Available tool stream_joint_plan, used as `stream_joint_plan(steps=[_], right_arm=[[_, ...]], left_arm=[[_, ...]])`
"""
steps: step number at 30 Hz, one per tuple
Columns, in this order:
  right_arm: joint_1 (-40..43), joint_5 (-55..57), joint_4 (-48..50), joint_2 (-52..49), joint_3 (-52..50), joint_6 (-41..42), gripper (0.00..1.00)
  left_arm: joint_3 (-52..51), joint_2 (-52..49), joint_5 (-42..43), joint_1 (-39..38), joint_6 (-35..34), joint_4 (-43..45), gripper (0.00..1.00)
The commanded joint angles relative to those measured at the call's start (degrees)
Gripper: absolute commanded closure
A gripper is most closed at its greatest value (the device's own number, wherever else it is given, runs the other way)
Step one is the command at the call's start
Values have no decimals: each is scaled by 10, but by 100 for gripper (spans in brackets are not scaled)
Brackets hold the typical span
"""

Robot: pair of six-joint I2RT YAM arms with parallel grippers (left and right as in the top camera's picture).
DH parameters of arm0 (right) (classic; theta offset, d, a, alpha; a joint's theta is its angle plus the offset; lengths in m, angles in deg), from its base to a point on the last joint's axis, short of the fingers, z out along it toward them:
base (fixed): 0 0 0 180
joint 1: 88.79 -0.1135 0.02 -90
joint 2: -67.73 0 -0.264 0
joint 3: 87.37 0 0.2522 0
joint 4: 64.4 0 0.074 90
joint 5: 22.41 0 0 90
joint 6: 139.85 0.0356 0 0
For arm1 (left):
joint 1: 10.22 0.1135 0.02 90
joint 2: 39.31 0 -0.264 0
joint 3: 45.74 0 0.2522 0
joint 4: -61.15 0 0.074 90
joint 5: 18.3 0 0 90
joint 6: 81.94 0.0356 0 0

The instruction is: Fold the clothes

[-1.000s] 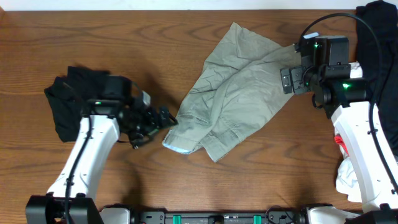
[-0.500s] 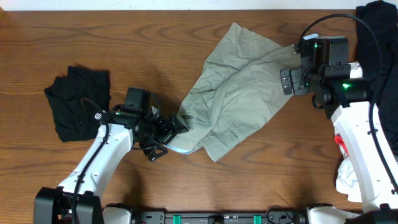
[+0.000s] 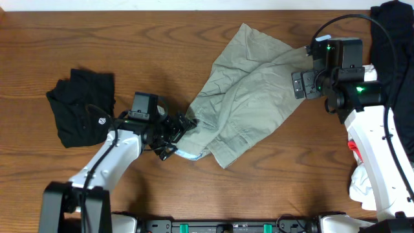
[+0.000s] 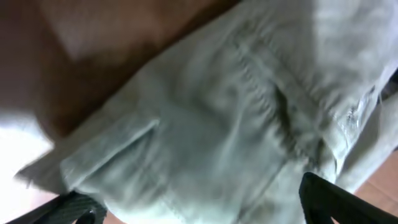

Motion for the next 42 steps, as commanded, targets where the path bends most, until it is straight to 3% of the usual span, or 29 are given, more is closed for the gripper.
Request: stream_joint_plan(steps=[1, 3, 4, 9, 12, 17, 19, 21, 24, 29, 34, 42], right_arm=[[4, -2, -2, -1, 2, 4, 5], [4, -2, -2, -1, 2, 4, 11], [4, -2, -2, -1, 2, 4, 12], [4, -2, 0, -1, 2, 11, 17], [6, -2, 16, -1, 2, 12, 17], [23, -2, 57, -17, 1, 28, 11], [33, -4, 68, -37, 1, 35, 8], [43, -12, 81, -64, 1, 35, 6], [59, -45, 109, -113, 1, 35, 4], [65, -83, 185, -174, 1, 34, 1], [65, -109, 278, -227, 1, 32, 1], [64, -170, 357, -312, 1, 48, 1]], left_arm=[[-2, -31, -27, -1, -2, 40, 25], [-2, -45, -46, 0, -1, 93, 80], [-2, -48, -49, 3, -2, 132, 94], [49, -27, -41, 37, 13, 249, 94], [99, -7, -81, 67, 49, 247, 94], [125, -1, -119, 102, 49, 244, 94], [125, -5, -153, 106, 62, 229, 87], [125, -10, -182, 106, 92, 220, 58], [125, -21, -175, 105, 115, 203, 31], [125, -25, -114, 105, 142, 109, 26], [125, -25, -107, 104, 186, 2, 22], [125, -25, -110, 104, 212, -17, 20]])
